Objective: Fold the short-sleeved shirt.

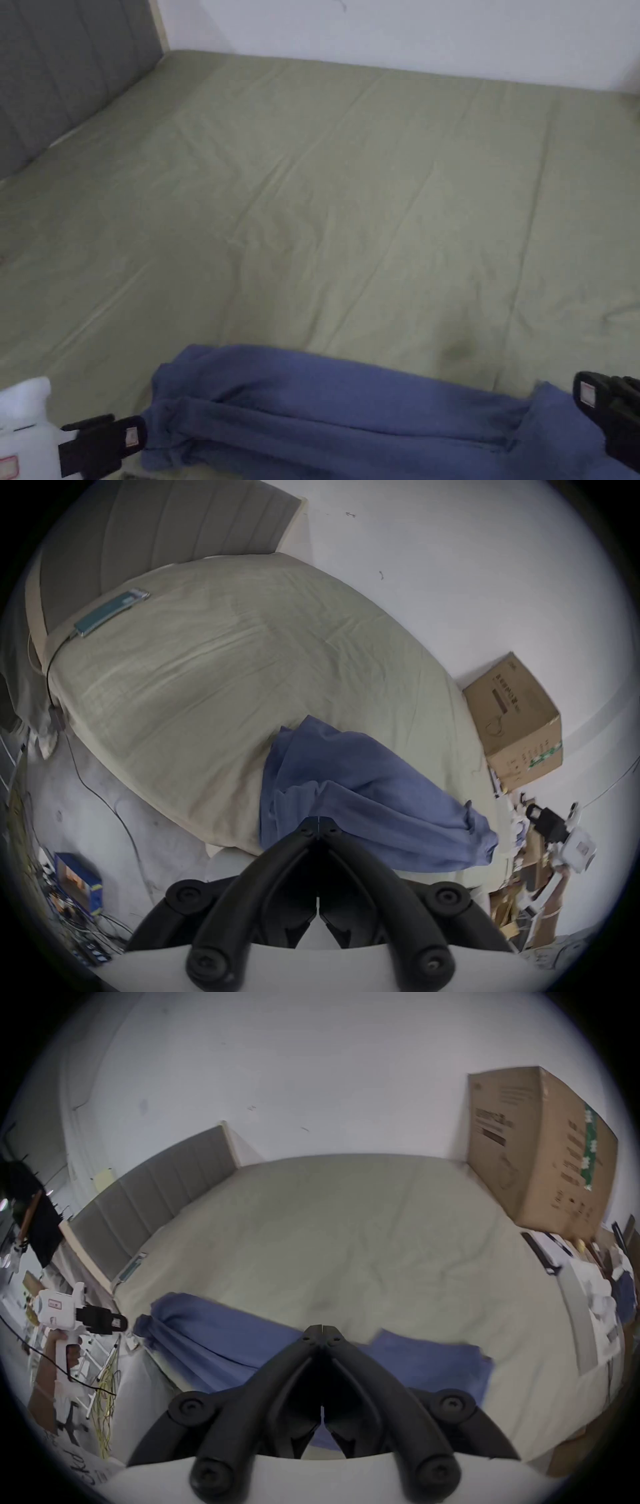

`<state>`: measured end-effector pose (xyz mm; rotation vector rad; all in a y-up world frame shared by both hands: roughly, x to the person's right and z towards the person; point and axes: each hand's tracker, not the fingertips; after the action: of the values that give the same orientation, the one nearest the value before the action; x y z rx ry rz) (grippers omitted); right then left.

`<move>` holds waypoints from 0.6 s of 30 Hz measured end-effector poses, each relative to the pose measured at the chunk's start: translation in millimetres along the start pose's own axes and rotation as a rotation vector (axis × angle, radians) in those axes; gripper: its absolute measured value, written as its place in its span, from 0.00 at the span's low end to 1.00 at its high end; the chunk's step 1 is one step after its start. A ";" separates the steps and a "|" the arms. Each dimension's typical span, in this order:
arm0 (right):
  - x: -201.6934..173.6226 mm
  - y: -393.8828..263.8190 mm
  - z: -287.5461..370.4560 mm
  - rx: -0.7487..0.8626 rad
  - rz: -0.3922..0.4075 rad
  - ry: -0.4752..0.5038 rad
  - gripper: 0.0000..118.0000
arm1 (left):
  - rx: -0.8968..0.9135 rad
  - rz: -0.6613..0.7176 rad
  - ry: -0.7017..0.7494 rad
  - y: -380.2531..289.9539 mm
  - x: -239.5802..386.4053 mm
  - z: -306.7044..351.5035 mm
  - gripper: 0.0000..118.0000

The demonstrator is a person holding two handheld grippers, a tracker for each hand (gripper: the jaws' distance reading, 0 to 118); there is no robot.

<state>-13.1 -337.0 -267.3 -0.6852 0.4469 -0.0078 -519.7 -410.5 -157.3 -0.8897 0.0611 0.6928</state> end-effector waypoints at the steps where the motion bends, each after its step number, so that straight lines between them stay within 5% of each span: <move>1: -8.3 -0.4 -4.4 -0.002 0.007 0.031 0.00 | 0.003 0.028 -0.023 0.3 -3.4 0.5 0.00; 6: -44.7 -10.7 -34.6 -0.086 0.052 0.118 0.00 | 0.036 0.181 -0.184 10.4 -28.9 -1.4 0.01; 7: -49.4 -13.1 -39.1 -0.095 0.055 0.127 0.00 | 0.035 0.205 -0.213 13.0 -35.3 -4.8 0.16; 10: -59.7 -18.7 -45.8 -0.141 0.062 0.166 0.00 | 0.021 0.253 -0.239 17.3 -54.0 -20.8 0.92; 18: -66.3 -24.9 -54.8 -0.221 0.091 0.142 0.00 | -0.099 0.350 -0.360 27.3 -83.9 -82.2 0.95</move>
<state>-91.7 -379.7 -263.3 -0.8842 0.6215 0.0796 -582.5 -503.4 -201.6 -0.8451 -0.1433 1.1828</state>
